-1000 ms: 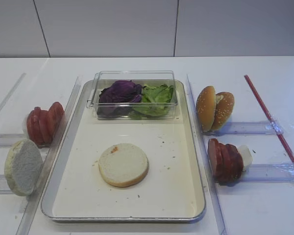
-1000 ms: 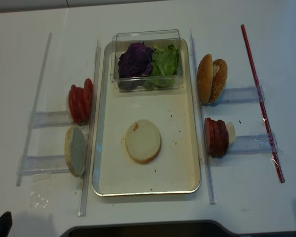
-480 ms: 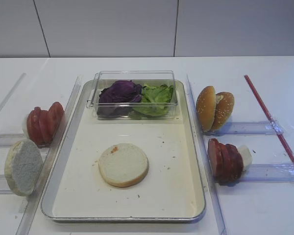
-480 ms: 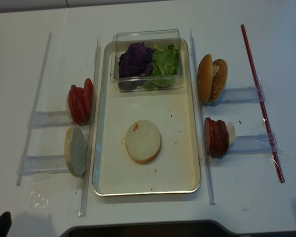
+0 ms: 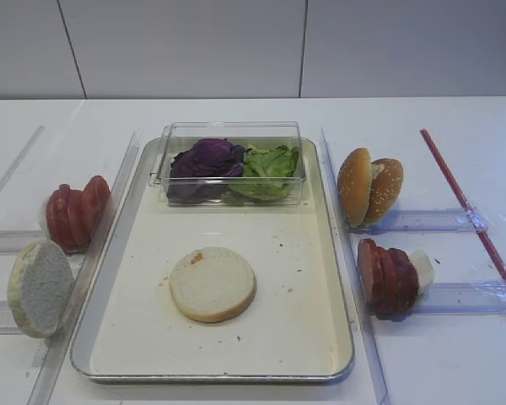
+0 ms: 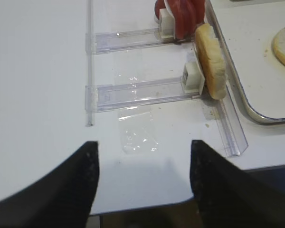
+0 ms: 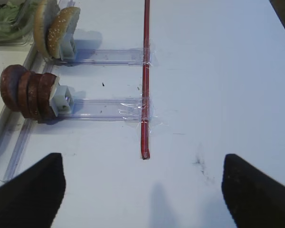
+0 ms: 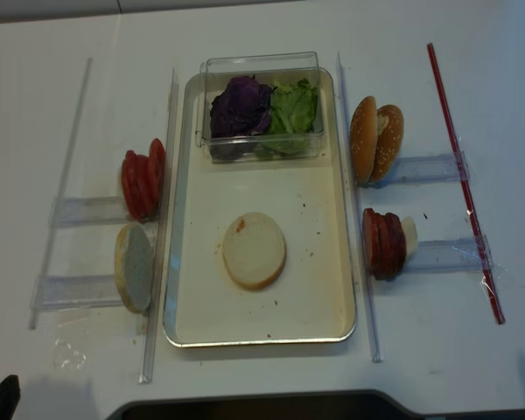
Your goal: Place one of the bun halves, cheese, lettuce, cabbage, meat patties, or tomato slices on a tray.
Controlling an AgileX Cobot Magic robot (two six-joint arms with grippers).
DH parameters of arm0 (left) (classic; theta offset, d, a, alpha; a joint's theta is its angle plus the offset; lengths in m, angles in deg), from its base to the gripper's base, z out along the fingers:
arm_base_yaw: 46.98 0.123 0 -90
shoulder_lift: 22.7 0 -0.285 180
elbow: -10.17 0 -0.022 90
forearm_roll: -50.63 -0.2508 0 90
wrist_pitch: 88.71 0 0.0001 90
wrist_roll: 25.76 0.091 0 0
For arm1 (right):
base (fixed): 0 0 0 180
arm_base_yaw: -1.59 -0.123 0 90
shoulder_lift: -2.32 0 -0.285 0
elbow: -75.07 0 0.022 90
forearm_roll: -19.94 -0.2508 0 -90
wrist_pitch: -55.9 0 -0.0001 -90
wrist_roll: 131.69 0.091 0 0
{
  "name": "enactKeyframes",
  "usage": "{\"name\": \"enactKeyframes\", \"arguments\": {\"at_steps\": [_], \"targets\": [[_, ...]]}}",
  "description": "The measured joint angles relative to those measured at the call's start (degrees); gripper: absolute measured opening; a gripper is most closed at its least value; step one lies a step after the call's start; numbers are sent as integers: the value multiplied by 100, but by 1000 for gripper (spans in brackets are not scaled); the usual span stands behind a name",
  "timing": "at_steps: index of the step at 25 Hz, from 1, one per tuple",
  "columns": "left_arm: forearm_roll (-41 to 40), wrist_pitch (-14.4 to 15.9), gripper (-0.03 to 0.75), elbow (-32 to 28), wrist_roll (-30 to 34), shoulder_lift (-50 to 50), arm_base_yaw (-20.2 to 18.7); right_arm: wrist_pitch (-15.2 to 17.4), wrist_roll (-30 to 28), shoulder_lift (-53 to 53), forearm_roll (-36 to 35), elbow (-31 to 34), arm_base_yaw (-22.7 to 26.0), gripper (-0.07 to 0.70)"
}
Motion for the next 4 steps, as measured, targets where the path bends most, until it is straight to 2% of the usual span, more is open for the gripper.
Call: {"name": "enactKeyframes", "arguments": {"at_steps": [4], "targets": [[0, 0, 427, 0, 0, 0, 0, 0, 0, 0, 0, 0, 0, 689]]}}
